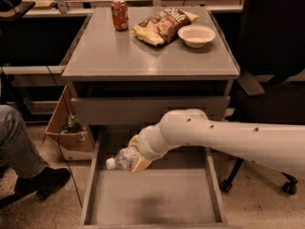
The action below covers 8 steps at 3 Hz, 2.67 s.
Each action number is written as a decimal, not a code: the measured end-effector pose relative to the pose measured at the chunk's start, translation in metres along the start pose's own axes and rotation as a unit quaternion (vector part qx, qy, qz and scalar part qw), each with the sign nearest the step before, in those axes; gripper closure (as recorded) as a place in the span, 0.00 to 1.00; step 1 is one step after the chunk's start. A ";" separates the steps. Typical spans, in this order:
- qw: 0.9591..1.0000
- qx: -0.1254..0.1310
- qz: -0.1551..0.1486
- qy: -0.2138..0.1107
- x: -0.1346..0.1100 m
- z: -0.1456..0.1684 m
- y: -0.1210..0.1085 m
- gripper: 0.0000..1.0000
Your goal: Place blue plastic bottle into middle drawer
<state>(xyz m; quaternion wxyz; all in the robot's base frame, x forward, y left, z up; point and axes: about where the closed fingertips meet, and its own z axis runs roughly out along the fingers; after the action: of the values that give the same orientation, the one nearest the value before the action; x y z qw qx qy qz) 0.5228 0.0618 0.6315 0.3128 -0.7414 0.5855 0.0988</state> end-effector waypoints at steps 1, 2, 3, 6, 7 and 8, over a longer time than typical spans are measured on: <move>0.999 0.020 0.009 -0.024 0.017 0.052 0.005 1.00; 0.998 0.044 -0.017 -0.052 0.042 0.149 0.023 1.00; 0.997 0.046 -0.015 -0.055 0.044 0.156 0.026 1.00; 0.999 0.000 0.003 -0.035 0.085 0.229 0.059 1.00; 0.999 -0.005 0.010 -0.031 0.089 0.235 0.061 0.82; 0.999 -0.006 0.010 -0.030 0.089 0.235 0.062 0.58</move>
Offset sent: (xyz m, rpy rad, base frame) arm 0.0379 0.0585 -0.1546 0.1503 -0.0734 -0.0141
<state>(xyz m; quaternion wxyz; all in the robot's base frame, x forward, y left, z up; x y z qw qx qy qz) 0.5434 0.1192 0.3798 0.3252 -0.7337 0.5827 0.1279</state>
